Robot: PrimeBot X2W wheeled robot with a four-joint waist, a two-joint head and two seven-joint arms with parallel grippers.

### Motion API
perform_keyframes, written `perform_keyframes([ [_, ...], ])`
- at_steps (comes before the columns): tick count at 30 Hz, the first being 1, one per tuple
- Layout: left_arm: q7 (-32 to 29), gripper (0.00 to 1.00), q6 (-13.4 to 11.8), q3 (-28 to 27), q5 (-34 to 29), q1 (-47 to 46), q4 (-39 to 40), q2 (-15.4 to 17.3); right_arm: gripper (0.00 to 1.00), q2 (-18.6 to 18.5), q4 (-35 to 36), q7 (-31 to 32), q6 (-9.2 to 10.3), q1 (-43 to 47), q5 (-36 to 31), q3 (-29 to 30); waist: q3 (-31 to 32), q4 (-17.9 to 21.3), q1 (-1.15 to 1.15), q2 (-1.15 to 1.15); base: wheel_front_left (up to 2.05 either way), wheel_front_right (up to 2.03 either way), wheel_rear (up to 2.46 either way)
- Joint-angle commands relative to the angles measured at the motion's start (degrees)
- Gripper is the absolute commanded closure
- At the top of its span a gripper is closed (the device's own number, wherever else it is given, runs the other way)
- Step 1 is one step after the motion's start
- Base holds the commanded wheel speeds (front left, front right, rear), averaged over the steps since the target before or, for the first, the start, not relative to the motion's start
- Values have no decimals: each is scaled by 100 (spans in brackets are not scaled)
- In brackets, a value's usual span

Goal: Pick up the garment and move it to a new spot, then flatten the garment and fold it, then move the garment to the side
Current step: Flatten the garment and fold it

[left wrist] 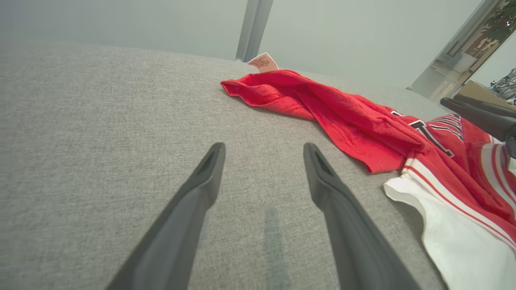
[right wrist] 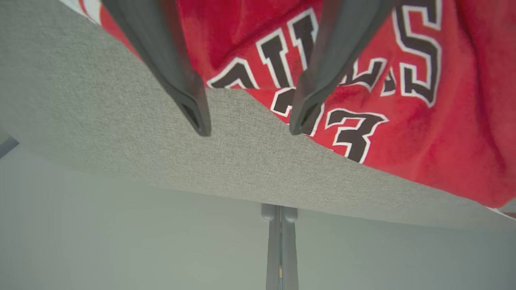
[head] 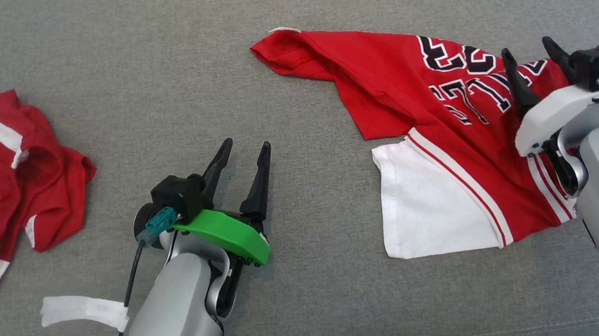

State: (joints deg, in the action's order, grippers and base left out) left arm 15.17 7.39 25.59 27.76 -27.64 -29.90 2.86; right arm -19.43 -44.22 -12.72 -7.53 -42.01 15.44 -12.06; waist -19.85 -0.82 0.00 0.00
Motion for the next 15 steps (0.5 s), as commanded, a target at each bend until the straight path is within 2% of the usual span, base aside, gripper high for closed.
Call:
perform_keyframes([
  [1,-3,0,17,-19,32,-21,21,15,0,24,-37,-59,8,-106,100,-123,-22,-108,0,0,0,0,0],
  [6,-3,0,17,74,5,-306,-37,9,0,121,-142,-150,9,-195,286,-448,-22,-83,0,0,0,0,0],
  [15,-3,0,17,136,-156,-1099,-610,203,0,308,-59,-245,8,-123,446,-820,-186,399,0,0,0,0,0],
])
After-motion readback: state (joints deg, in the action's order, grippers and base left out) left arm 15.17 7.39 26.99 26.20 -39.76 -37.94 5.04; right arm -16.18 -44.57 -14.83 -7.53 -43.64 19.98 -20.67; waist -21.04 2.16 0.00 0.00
